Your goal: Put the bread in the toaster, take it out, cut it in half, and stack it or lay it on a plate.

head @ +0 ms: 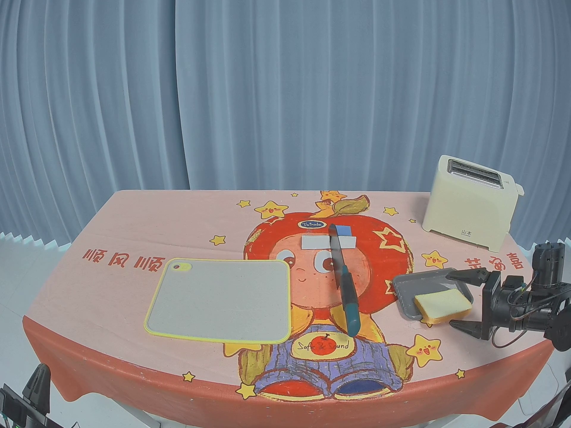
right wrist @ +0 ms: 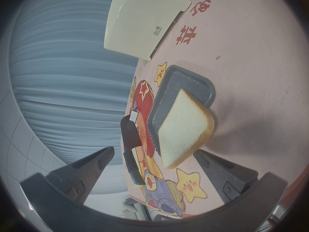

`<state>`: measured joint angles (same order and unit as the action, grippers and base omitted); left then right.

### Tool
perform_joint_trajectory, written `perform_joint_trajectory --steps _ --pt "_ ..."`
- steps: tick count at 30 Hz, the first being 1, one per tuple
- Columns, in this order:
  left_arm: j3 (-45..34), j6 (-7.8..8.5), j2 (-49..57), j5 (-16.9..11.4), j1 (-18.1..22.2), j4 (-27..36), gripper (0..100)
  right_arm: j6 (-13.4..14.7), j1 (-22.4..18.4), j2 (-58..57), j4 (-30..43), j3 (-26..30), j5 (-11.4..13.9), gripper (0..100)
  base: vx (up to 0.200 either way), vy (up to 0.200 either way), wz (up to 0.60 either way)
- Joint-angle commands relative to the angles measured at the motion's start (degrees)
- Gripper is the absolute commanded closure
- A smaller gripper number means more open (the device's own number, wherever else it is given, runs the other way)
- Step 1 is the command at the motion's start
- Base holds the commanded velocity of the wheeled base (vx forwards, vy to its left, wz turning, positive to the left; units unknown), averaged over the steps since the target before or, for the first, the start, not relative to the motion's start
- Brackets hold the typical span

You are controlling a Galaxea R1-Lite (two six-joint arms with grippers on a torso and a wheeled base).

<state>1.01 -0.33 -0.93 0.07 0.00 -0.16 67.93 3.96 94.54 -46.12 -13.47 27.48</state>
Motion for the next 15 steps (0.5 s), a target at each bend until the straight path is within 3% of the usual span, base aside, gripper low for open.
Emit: perform_joint_trajectory --steps 1,15 --pt "-1.0 -0.02 0.8 0.0 0.0 0.0 100 0.0 0.0 1.0 0.0 -0.2 0.0 0 0.0 0.0 0.0" --pt "-1.0 -0.02 0.8 0.0 0.0 0.0 100 0.0 -1.1 2.3 0.0 -1.2 0.0 0 0.0 0.0 0.0"
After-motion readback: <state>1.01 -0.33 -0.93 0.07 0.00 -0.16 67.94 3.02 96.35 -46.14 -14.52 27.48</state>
